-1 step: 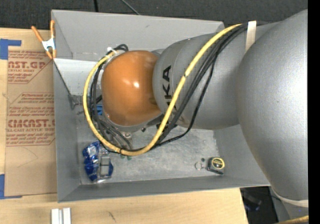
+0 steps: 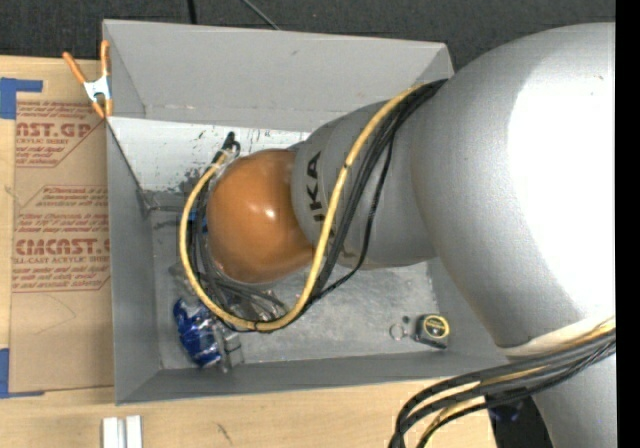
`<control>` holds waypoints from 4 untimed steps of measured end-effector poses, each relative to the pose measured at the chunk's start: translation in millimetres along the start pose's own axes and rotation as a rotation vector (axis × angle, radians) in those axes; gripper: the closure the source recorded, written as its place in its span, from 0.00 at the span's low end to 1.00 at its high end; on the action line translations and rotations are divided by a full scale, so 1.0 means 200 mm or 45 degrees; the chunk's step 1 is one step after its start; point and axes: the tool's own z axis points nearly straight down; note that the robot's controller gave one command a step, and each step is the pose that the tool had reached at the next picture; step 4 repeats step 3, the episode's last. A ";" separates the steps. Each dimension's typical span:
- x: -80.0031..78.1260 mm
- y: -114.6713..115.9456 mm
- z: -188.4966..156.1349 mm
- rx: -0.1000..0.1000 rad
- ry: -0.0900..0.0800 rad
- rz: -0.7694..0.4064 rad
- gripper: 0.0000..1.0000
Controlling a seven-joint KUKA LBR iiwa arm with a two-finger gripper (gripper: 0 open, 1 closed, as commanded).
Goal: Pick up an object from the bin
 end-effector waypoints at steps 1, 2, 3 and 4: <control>0.01 0.00 0.00 -0.002 0.007 0.000 1.00; -0.05 0.06 -0.52 0.002 0.012 -0.024 1.00; -0.32 0.01 -0.94 0.003 0.007 0.003 1.00; -0.32 0.01 -0.94 0.003 0.007 0.003 1.00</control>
Offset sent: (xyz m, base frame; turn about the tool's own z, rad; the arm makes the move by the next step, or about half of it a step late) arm 0.0000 0.0000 0.0000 0.0000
